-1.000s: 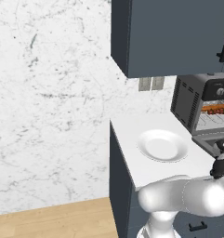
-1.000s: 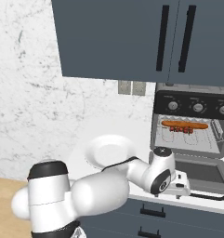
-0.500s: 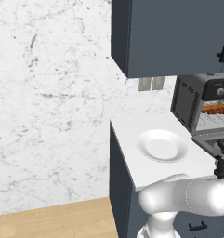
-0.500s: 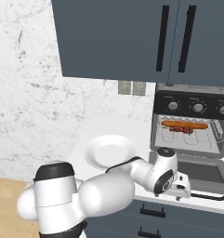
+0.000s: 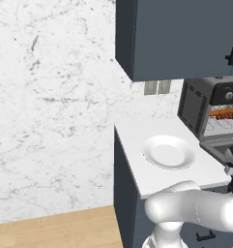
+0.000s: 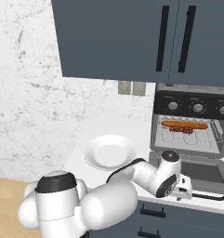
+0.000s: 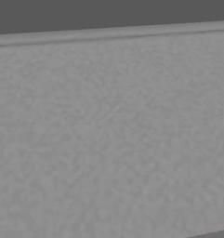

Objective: Pick up the kebab skewer and baguette bread, and place them inside the toaster oven. Close the toaster oven door and start by setting the timer.

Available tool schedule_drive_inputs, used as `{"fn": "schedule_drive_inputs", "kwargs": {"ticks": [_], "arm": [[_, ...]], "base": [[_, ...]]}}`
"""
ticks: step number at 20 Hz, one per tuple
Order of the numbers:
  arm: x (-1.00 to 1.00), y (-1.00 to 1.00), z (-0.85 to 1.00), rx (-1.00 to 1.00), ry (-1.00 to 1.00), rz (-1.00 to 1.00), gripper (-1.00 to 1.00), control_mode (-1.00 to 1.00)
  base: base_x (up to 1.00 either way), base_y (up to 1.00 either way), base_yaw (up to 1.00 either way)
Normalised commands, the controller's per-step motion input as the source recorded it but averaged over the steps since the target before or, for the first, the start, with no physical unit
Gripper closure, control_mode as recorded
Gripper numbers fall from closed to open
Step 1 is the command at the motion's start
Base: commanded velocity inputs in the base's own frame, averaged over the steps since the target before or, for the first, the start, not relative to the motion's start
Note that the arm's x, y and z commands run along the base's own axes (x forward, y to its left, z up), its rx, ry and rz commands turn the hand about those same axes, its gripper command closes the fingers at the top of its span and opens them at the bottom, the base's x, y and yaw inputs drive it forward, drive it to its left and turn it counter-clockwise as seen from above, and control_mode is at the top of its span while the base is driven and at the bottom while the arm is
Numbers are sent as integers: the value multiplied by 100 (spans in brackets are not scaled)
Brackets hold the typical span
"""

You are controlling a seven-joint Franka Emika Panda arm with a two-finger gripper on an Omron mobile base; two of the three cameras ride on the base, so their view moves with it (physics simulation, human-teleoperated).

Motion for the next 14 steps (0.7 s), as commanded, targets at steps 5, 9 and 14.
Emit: {"fn": "schedule_drive_inputs", "kwargs": {"ticks": [5,9,14], "arm": [[28,0,0,1,-19,-5,-100,-100],[32,1,0,0,-19,-5,-100,-100],[36,1,0,0,-15,-5,-100,-100]], "base": [[0,0,0],[0,0,0],[0,0,0]]}}
